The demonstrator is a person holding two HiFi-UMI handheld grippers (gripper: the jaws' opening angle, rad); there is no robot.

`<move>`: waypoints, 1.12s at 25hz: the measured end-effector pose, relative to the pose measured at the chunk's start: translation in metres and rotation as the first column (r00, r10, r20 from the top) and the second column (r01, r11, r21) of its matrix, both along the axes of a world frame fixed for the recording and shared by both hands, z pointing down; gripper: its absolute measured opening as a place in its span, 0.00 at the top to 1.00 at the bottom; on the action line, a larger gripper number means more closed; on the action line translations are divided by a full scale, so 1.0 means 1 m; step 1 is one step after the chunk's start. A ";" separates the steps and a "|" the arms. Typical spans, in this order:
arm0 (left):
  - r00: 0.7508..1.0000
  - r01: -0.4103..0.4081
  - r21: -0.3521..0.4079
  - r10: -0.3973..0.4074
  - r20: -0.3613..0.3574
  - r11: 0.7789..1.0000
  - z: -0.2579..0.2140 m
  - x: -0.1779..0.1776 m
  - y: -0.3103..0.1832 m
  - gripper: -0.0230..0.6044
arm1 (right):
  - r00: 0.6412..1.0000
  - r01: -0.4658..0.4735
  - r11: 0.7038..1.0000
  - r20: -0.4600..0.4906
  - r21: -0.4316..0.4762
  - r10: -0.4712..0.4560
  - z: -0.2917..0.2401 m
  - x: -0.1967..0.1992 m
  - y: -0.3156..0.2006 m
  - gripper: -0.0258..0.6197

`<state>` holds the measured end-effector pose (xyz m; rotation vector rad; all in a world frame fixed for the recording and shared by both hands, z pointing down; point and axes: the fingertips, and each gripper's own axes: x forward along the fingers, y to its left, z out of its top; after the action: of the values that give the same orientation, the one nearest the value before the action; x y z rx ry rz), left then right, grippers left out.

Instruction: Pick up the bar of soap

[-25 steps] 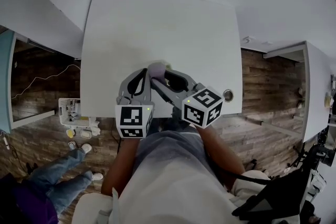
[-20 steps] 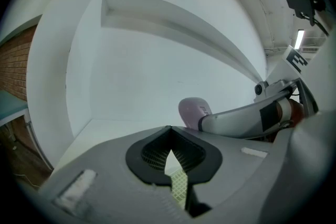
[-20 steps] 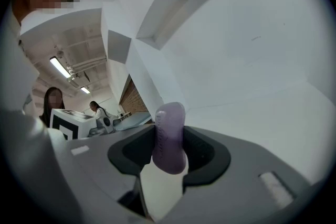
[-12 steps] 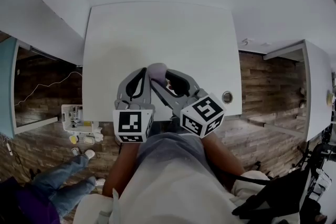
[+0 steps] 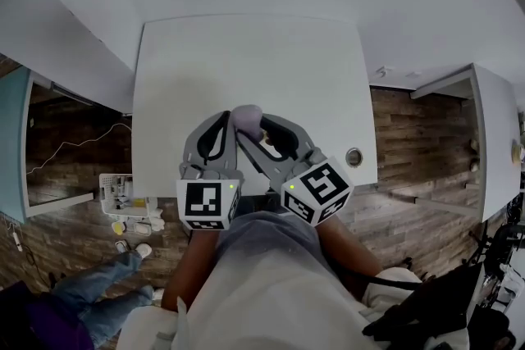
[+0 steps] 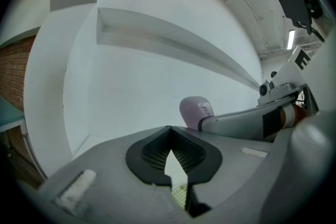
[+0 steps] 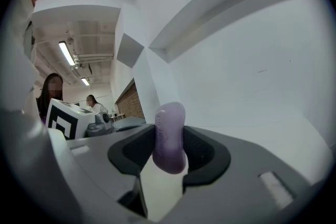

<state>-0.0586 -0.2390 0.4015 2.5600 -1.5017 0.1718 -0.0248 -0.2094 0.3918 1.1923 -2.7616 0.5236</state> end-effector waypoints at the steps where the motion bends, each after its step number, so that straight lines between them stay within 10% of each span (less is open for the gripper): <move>1: 1.000 -0.002 0.004 0.002 -0.002 1.000 -0.002 0.001 0.000 0.97 | 1.000 -0.003 1.000 -0.001 0.008 0.003 -0.002 0.001 0.000 0.70; 28: 1.000 0.010 0.033 -0.010 -0.014 0.999 -0.023 0.000 0.010 0.97 | 1.000 -0.004 0.998 -0.013 0.065 0.005 -0.026 0.000 0.010 0.70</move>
<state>-0.0591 -0.2293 0.3787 2.5736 -1.5249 0.1293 -0.0245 -0.1999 0.3655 1.2112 -2.7862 0.4279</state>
